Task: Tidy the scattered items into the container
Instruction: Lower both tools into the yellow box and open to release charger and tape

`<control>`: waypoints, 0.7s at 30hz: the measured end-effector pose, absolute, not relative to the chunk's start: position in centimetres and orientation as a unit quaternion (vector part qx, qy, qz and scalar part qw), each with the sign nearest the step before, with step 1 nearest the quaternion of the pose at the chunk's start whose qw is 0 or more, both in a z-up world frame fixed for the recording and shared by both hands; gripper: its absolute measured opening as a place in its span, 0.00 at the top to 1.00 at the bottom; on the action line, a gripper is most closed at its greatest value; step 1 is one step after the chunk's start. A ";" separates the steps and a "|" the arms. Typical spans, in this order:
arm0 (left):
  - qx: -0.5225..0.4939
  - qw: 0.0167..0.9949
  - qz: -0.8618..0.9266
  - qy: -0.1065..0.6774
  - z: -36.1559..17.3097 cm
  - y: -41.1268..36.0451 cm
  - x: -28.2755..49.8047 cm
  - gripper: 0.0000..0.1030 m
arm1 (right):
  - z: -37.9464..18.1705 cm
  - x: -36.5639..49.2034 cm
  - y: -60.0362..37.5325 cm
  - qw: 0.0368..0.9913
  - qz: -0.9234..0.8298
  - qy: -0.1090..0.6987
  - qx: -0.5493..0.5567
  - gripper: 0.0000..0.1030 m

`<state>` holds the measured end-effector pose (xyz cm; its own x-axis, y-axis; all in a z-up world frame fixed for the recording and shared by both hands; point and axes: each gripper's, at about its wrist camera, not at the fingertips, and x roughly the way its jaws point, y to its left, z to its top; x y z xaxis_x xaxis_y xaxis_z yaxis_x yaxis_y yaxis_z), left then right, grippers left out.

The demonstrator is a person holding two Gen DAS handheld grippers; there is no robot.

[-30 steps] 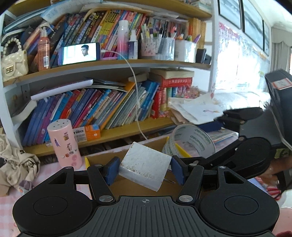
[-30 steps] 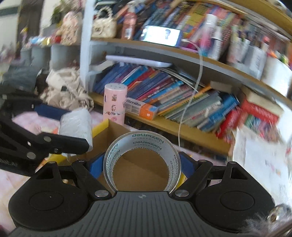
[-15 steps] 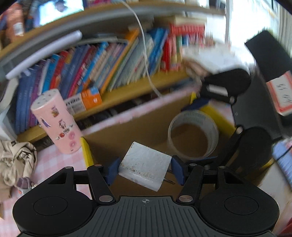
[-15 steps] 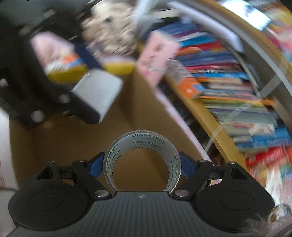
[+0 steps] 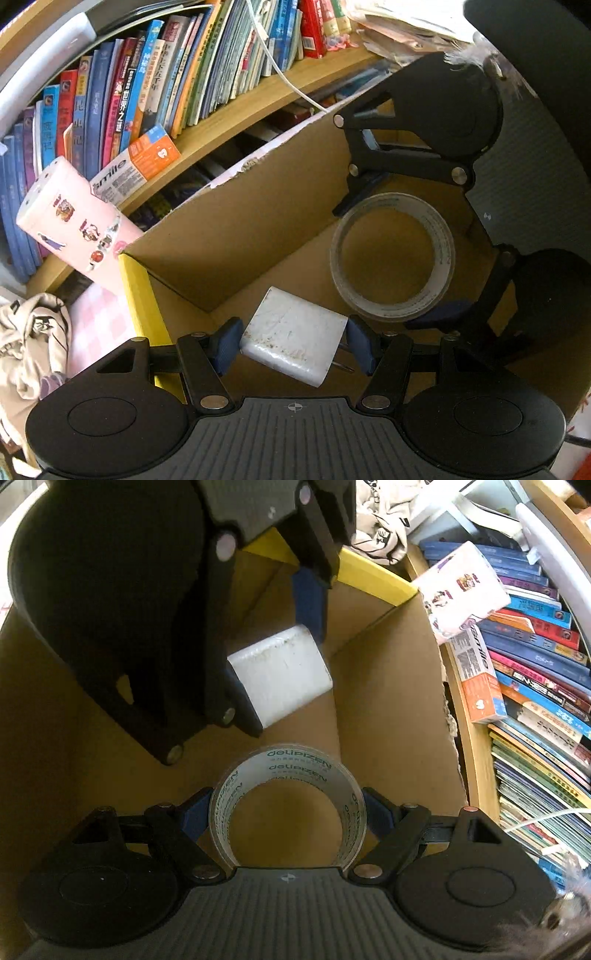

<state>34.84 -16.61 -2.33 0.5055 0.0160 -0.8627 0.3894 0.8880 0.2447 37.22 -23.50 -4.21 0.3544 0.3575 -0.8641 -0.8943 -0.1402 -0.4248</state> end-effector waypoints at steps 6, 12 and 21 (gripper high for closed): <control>0.214 0.842 -0.114 0.481 -2.1 -16.8 34.7 0.32 | -4.2 37.4 -23.4 0.601 0.516 0.248 -0.558 0.15; 0.247 0.841 -0.113 0.467 -1.9 -17.6 33.9 0.09 | -3.3 37.3 -23.8 0.612 0.512 0.247 -0.550 0.07; 0.255 0.851 -0.091 0.451 -0.9 -17.3 32.6 0.03 | -1.7 37.1 -24.6 0.642 0.501 0.246 -0.525 0.02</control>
<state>32.57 -17.30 -0.88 0.5770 0.0744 -0.8134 0.3849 0.8536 0.3511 37.09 -24.56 -1.75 0.3764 0.3846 -0.8429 -0.9023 -0.0544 -0.4277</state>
